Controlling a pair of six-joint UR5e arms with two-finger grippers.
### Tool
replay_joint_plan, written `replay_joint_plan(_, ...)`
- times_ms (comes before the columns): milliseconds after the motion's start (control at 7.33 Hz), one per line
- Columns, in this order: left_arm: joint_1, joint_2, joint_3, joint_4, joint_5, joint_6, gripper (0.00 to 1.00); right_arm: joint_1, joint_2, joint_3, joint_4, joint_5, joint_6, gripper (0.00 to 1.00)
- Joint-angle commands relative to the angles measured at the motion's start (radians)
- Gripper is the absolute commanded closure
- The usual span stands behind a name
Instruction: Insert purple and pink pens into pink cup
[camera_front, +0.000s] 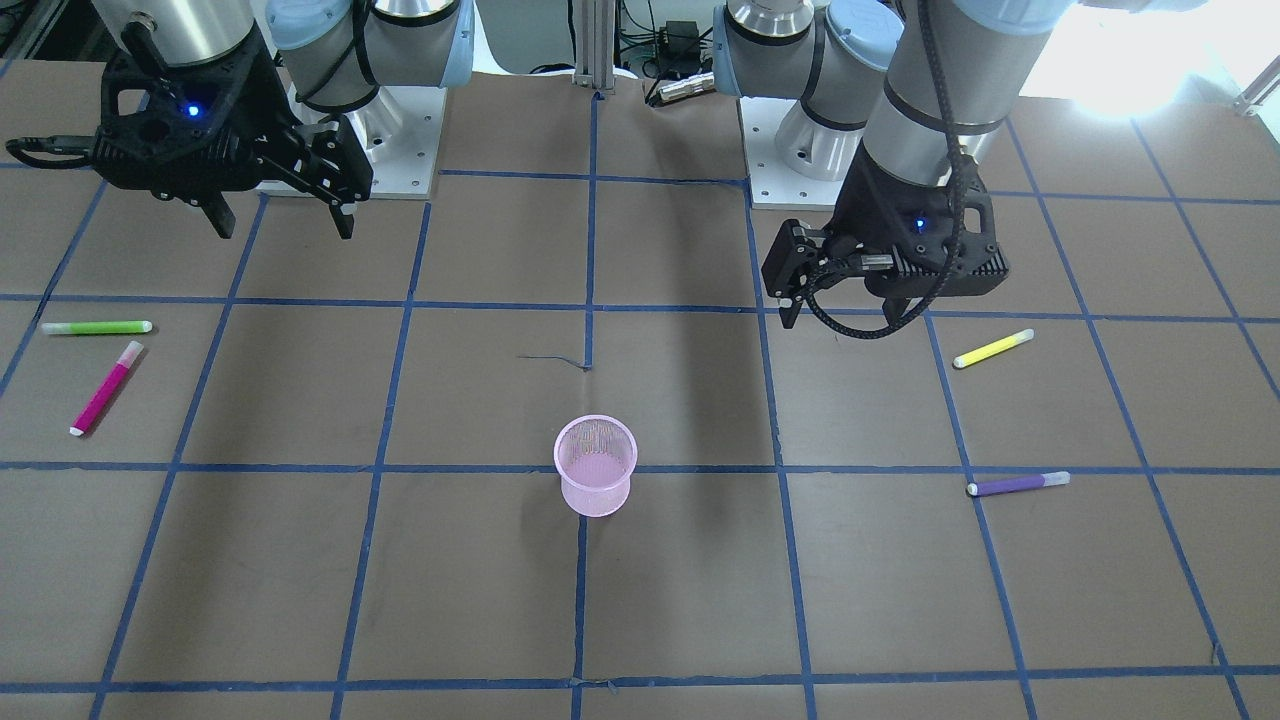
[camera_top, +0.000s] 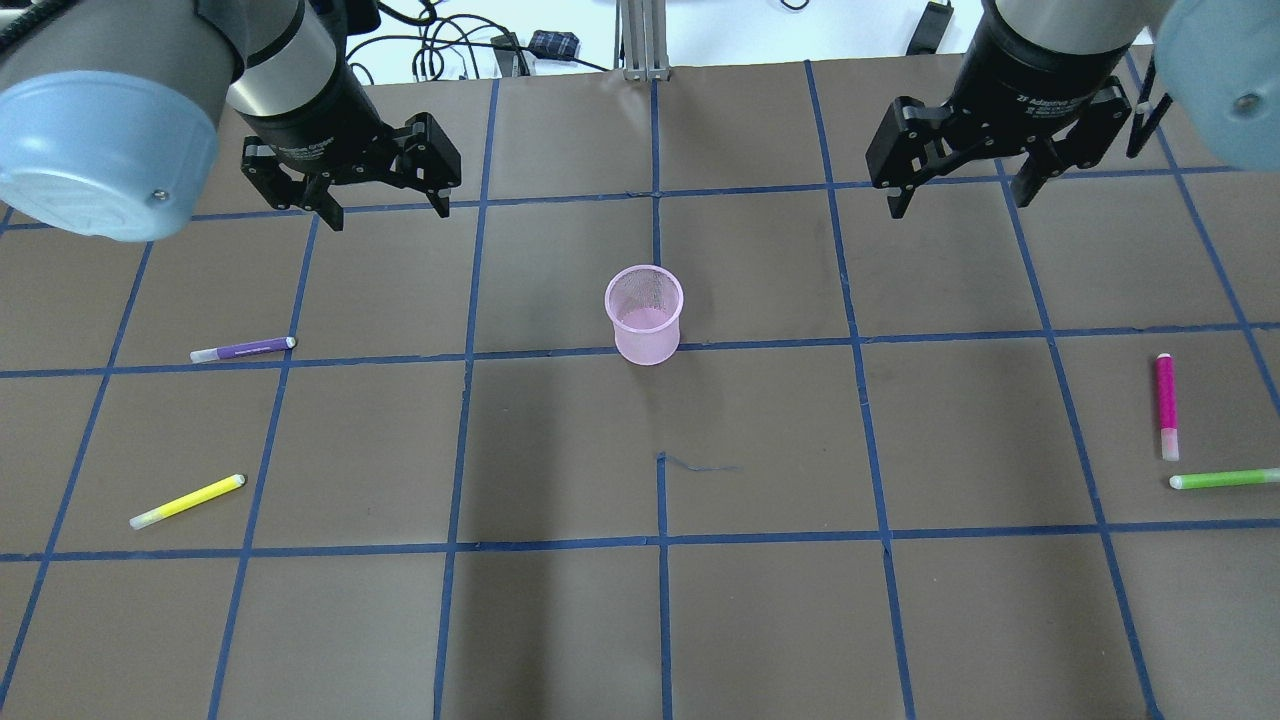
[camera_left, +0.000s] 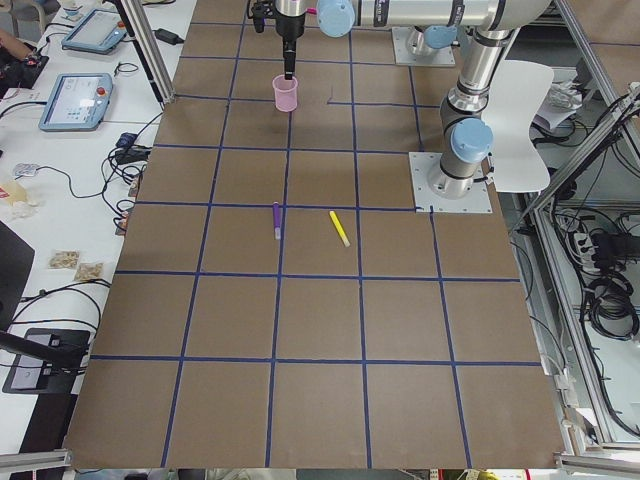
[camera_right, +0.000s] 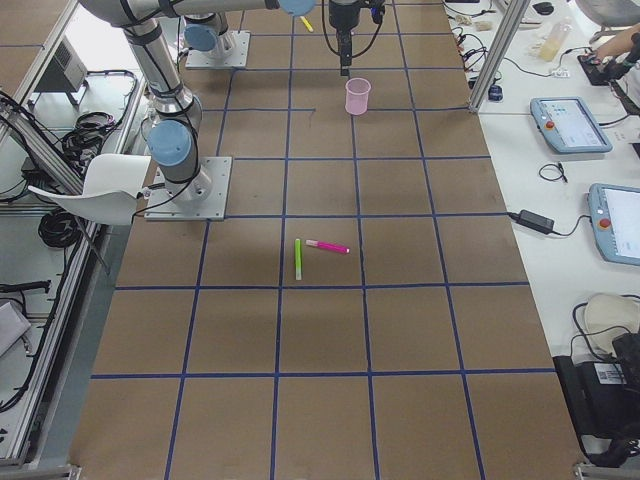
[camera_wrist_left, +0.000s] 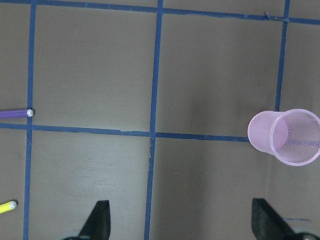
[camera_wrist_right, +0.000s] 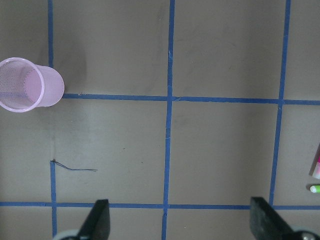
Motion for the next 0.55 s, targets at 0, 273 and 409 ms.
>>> replay_joint_plan(0,0.001,0.0,0.0,0.001,-0.002,0.0,0.0,-0.005,0.007,0.006,-0.009,0.006,0.0,0.0)
replay_joint_plan(273,-0.002,-0.002,0.0,0.004,-0.003,0.002,0.0,-0.06,0.043,0.037,-0.025,-0.005,-0.012,0.0)
replay_joint_plan(409,0.0,-0.008,0.0,0.003,-0.003,0.008,0.0,-0.145,0.1,0.042,-0.088,-0.008,-0.096,0.0)
